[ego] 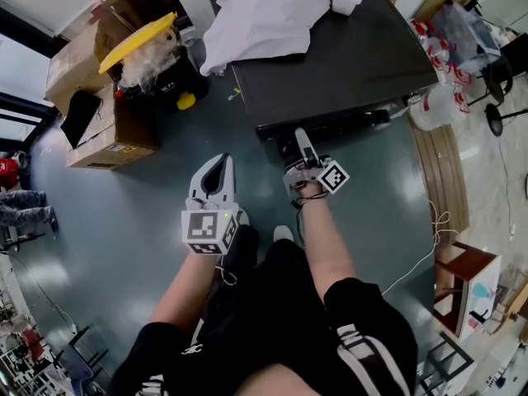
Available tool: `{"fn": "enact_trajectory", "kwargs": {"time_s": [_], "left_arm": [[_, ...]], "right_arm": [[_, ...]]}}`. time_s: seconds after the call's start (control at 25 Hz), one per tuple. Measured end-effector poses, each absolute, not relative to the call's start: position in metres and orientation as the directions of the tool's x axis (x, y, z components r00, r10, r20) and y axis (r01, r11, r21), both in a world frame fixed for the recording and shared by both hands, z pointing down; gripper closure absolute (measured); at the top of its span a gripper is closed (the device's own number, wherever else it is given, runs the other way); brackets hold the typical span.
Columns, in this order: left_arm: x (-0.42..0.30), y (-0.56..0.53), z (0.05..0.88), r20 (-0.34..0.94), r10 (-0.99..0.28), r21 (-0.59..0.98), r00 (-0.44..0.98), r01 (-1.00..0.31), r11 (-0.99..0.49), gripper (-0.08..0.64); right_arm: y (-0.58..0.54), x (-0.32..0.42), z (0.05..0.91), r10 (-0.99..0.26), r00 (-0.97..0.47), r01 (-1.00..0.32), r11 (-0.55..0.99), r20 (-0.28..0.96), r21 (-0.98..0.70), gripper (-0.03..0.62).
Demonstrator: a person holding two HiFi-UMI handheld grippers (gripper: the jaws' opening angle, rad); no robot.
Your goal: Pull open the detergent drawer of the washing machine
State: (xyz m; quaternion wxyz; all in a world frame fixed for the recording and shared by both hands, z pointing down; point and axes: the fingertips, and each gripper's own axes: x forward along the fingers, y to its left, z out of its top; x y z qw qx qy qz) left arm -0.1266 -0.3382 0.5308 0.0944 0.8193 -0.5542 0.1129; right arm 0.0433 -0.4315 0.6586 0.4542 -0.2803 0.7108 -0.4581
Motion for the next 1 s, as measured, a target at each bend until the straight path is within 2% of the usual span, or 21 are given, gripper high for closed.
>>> {"fn": "enact_trajectory", "kwargs": {"time_s": [0.2,1.0], "left_arm": [[-0.13,-0.34,0.531,0.296,-0.886,0.034,0.356,-0.931,-0.363,0.558],[-0.137,-0.33,0.534,0.292,-0.897,0.019,0.333,-0.939,-0.342,0.558]], "right_arm": [[-0.43,0.044,0.658,-0.803,-0.429,0.046,0.437,-0.413,-0.898,0.376],[-0.419,0.046,0.663,-0.792,-0.438,0.085,0.434,-0.425,-0.897,0.407]]}}
